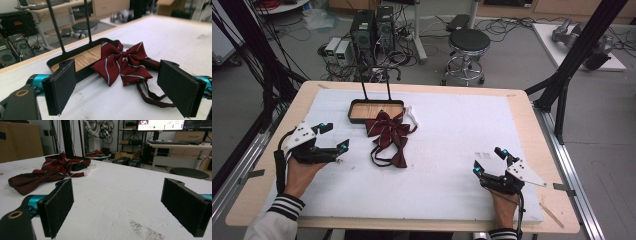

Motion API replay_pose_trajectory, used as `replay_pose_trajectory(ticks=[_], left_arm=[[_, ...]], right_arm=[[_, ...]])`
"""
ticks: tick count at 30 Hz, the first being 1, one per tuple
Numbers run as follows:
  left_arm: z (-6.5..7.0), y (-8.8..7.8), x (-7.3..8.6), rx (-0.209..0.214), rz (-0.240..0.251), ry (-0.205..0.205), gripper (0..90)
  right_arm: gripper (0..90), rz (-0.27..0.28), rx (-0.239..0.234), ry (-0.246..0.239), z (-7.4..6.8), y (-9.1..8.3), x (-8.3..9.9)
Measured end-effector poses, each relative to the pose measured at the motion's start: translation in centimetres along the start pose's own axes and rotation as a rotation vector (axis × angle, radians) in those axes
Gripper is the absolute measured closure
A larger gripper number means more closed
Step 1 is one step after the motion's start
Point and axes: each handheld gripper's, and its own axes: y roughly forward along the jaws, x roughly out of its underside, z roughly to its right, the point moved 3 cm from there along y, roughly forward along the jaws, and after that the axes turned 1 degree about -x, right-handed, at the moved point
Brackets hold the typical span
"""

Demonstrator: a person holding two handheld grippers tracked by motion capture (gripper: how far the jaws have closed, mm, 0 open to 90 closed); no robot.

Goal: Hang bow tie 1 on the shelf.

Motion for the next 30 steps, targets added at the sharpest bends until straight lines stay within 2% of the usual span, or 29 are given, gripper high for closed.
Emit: replay_pose_trajectory(ticks=[6,8,14,25,30], left_arm=[[0.3,1.9,-2.0,0.065,-0.094,0.031,16.1],[0.4,2.6,-2.5,0.089,-0.121,0.026,16.1],[1.0,5.1,-3.7,0.131,-0.212,0.052,16.1],[2.1,9.6,-4.6,0.181,-0.355,0.076,18.1],[2.4,11.2,-4.8,0.172,-0.420,0.079,18.1]], right_arm=[[10.4,0.002,0.000,0.003,0.0,0.0,0.0],[10.4,0.001,0.000,0.005,0.0,0.0,0.0],[10.4,0.003,0.001,0.009,0.0,0.0,0.0],[10.4,0.002,0.000,0.009,0.0,0.0,0.0],[10.4,0.009,0.002,0.002,0.1,0.0,0.0]])
